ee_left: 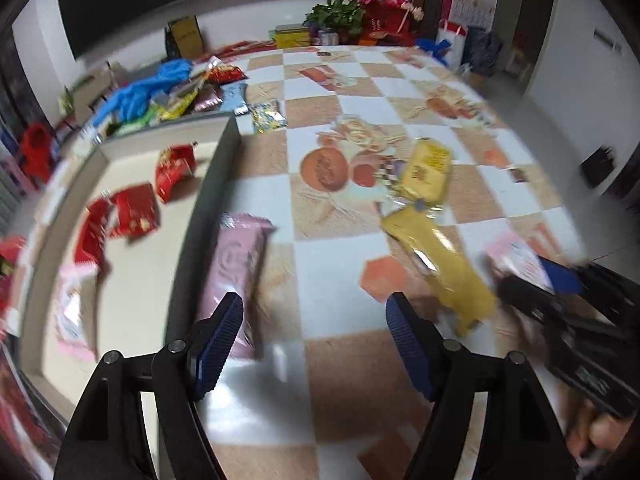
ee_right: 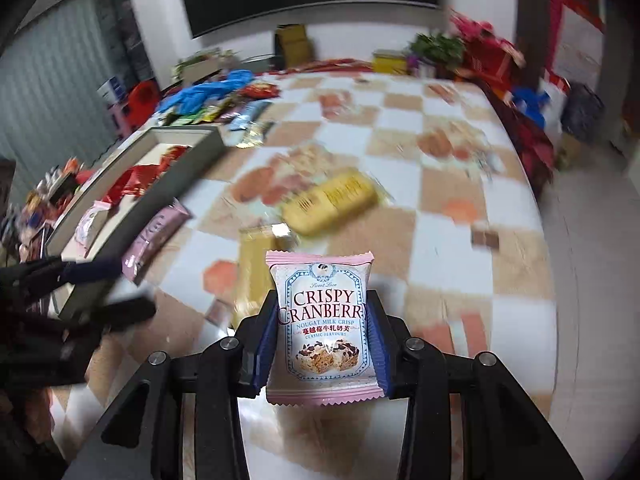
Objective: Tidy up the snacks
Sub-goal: 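Grasp a second Crispy Cranberry packet from the table with the right gripper, then grasp the pink packet with the white logo with the left gripper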
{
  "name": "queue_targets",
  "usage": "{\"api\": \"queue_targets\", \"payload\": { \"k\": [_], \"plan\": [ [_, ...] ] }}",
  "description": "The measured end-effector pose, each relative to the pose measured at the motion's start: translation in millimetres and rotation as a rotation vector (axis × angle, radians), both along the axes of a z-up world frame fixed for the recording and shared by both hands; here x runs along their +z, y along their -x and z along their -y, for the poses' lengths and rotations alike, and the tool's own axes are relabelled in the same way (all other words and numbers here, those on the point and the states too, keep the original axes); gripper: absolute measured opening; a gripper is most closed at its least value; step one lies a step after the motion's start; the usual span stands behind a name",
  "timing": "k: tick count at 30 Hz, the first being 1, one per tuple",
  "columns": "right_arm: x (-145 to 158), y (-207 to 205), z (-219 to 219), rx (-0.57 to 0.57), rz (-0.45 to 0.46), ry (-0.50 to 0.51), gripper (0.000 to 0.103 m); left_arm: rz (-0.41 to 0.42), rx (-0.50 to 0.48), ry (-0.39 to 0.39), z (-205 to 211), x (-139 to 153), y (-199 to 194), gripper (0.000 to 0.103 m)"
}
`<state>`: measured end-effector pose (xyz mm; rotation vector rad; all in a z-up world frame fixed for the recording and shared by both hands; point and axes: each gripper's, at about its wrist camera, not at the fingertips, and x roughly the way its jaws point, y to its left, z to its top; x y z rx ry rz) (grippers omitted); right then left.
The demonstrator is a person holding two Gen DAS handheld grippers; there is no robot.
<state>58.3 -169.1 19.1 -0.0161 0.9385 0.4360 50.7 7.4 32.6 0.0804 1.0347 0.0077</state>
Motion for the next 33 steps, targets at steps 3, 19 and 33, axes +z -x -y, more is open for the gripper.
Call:
{"api": "queue_targets", "payload": {
  "k": [3, 19, 33],
  "plan": [
    [-10, 4, 8, -0.026, -0.021, -0.041, 0.042, -0.034, 0.036, -0.070, -1, -16, -12, 0.079],
    [-15, 12, 8, -0.033, 0.025, -0.075, 0.042, -0.011, 0.056, -0.015, -3, -20, -24, 0.093],
    [-15, 13, 8, -0.031, 0.027, -0.074, 0.043, -0.041, 0.112, 0.101, -23, -16, -50, 0.026]
  ]
}}
